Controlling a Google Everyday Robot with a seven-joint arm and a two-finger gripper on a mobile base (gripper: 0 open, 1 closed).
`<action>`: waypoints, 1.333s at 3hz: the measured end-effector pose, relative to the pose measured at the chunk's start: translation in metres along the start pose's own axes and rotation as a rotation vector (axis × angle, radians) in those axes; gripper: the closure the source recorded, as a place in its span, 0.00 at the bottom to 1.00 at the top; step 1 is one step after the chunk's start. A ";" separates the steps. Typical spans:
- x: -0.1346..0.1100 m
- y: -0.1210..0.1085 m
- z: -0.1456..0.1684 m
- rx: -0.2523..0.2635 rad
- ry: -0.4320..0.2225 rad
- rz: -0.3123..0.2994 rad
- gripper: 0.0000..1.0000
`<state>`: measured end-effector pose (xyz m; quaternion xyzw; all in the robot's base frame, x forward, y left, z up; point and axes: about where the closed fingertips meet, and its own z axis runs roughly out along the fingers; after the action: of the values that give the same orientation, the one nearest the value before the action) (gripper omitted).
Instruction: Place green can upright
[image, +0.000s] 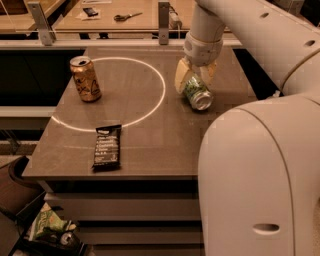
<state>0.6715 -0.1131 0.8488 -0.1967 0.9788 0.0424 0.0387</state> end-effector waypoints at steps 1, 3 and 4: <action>-0.005 0.000 0.003 0.000 -0.012 -0.001 0.64; -0.011 0.001 0.008 -0.001 -0.027 -0.003 1.00; -0.011 0.001 0.008 -0.001 -0.027 -0.003 1.00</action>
Offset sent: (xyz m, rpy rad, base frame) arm 0.0040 0.0022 -0.0023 0.0042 -0.0103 0.0002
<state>0.6819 -0.1071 0.8422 -0.1975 0.9779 0.0452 0.0517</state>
